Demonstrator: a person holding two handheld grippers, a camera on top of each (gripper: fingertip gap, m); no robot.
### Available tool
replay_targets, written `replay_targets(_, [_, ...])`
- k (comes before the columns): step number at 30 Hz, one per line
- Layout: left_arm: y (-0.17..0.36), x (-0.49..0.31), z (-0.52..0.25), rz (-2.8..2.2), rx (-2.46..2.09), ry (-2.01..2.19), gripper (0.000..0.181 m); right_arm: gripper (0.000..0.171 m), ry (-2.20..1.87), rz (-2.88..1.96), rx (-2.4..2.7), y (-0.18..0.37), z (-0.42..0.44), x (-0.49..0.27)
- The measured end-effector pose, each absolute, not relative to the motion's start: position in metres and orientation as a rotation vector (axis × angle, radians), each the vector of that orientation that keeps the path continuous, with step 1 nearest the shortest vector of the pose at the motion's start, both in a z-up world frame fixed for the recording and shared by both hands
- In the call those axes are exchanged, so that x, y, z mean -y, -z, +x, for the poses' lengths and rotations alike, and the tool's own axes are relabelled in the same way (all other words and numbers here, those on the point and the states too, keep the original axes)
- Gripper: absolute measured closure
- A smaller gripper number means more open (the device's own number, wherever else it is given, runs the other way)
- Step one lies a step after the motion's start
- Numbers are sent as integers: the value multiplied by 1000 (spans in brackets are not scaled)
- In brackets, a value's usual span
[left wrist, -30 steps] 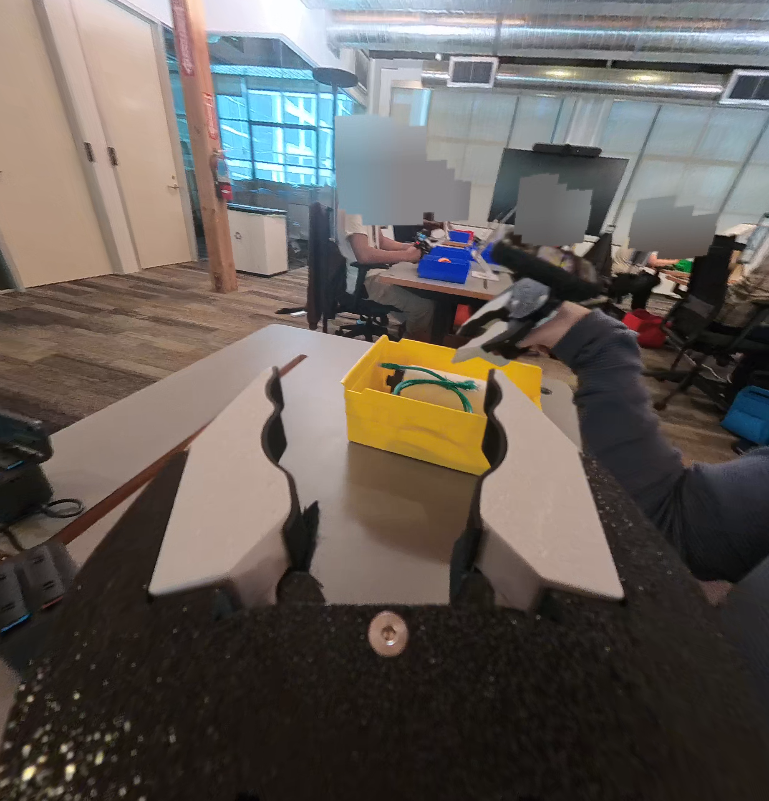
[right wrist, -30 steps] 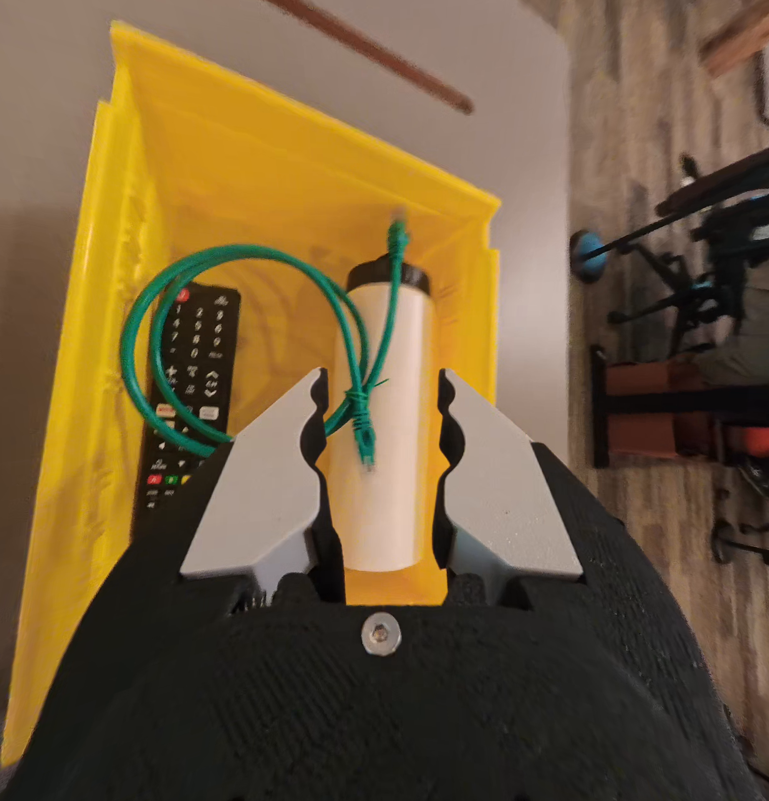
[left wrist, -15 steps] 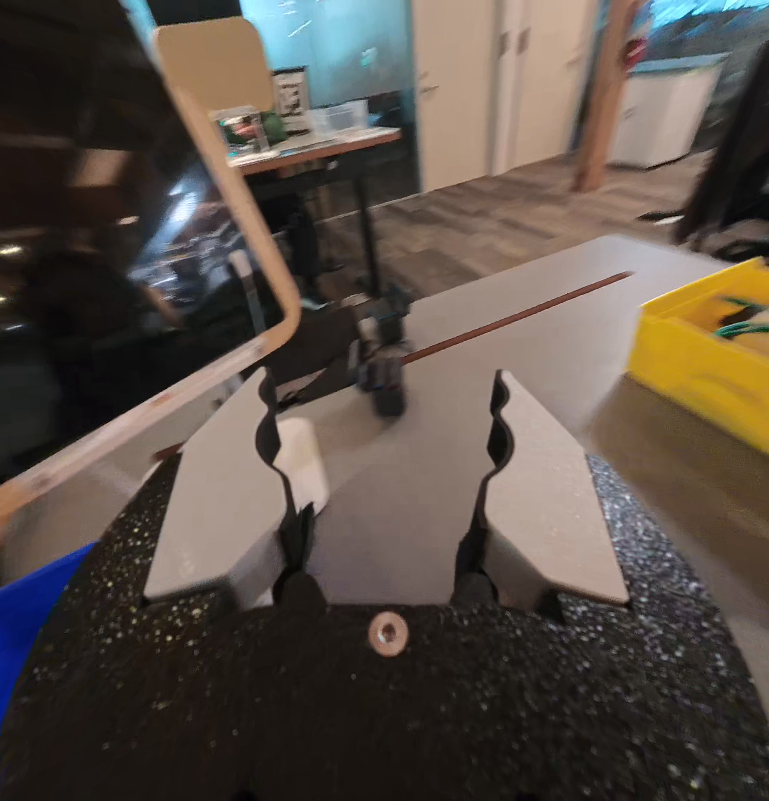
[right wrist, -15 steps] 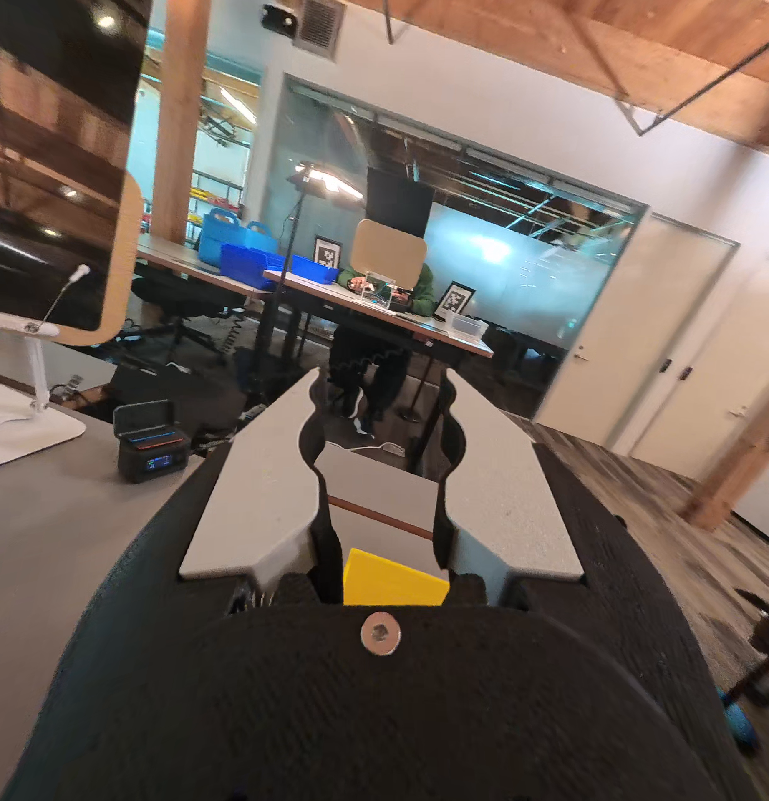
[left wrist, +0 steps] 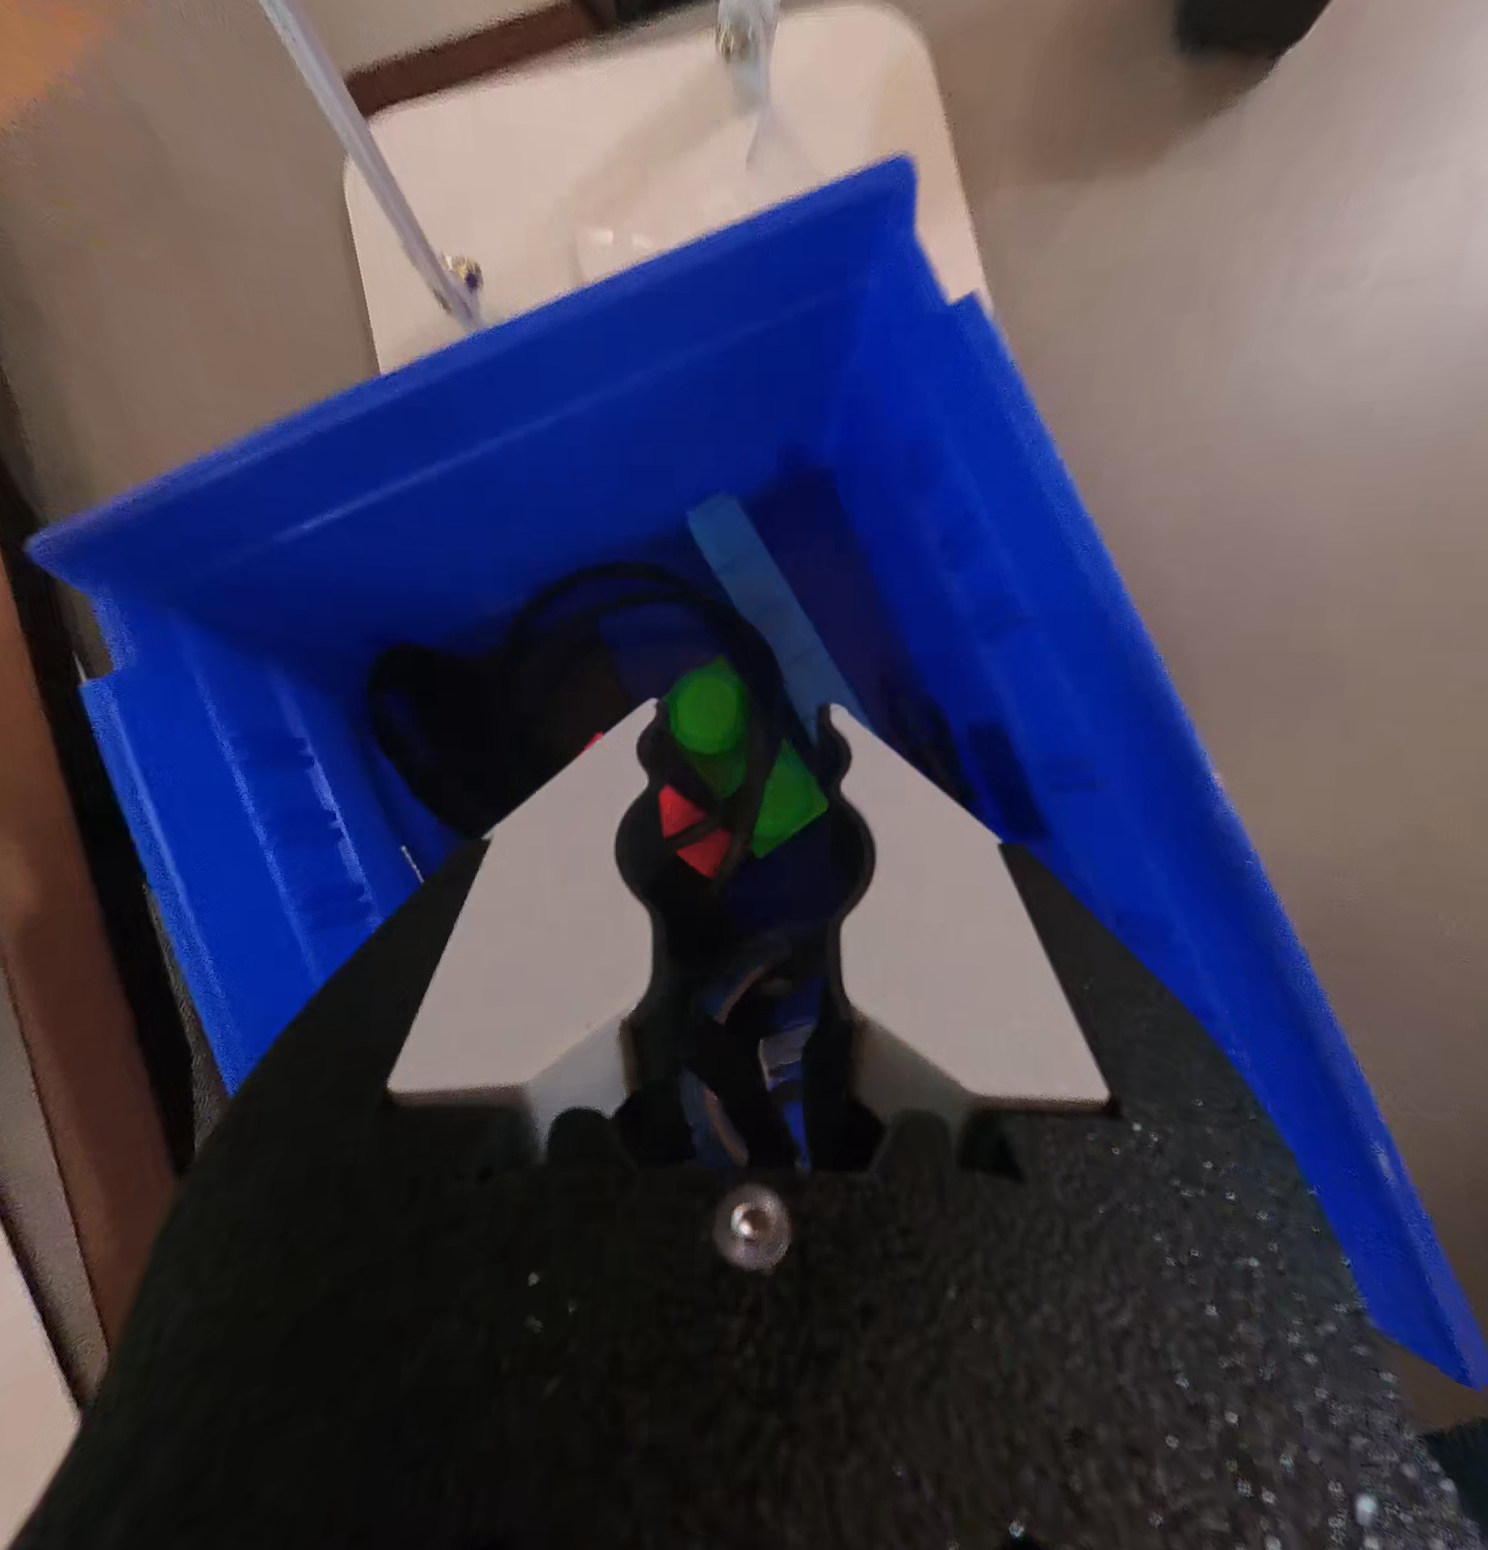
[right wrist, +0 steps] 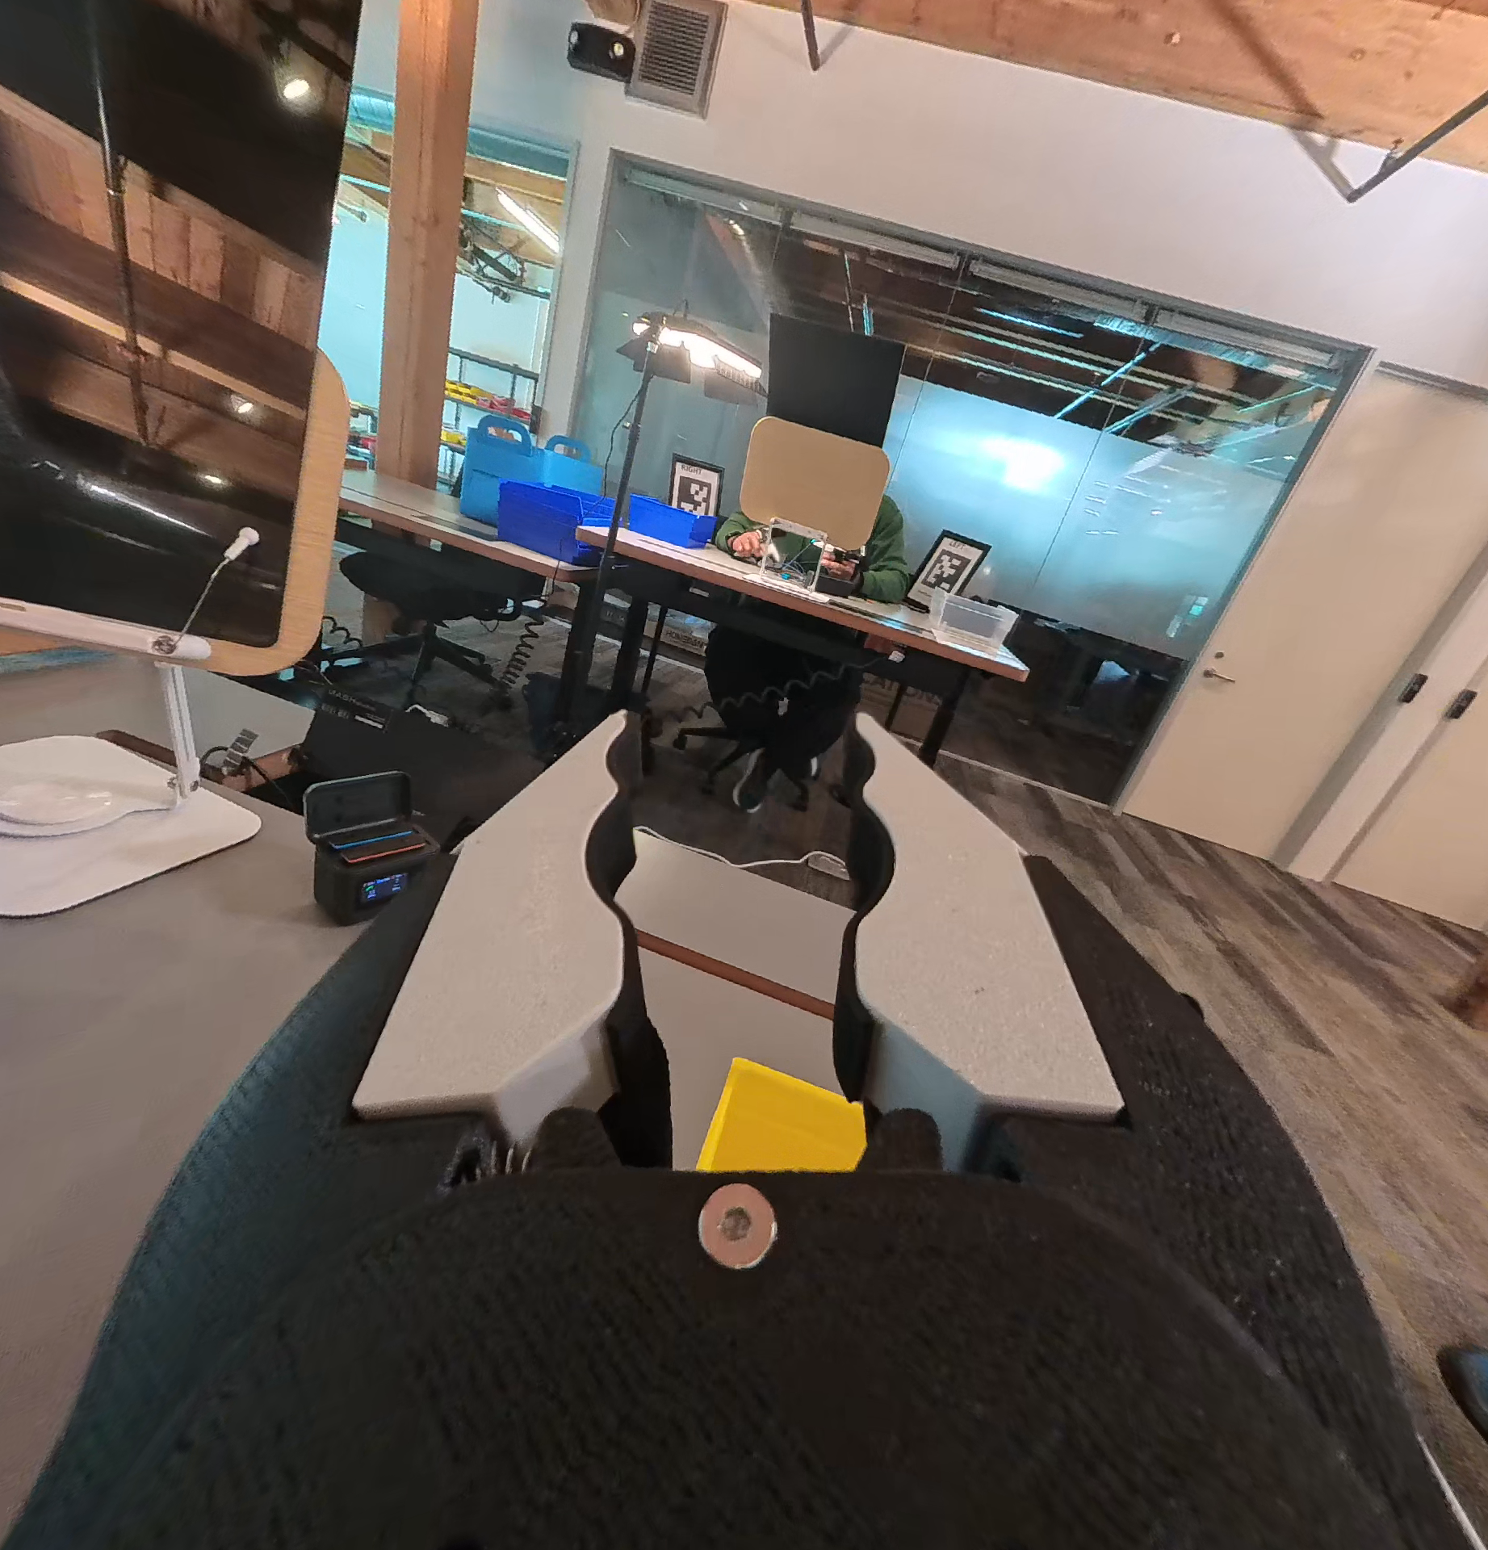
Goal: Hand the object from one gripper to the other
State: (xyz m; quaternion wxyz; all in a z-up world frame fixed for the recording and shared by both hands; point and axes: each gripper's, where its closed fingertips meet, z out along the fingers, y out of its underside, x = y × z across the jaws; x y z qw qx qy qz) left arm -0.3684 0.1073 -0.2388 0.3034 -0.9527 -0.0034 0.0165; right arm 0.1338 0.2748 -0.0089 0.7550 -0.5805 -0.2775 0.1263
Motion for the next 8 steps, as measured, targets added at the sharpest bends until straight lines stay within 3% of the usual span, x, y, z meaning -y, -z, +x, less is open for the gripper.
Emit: replay_targets(8, [268,-109,-403,-2706,239,-26,148,125,-296,-1275,585,10,138,-278])
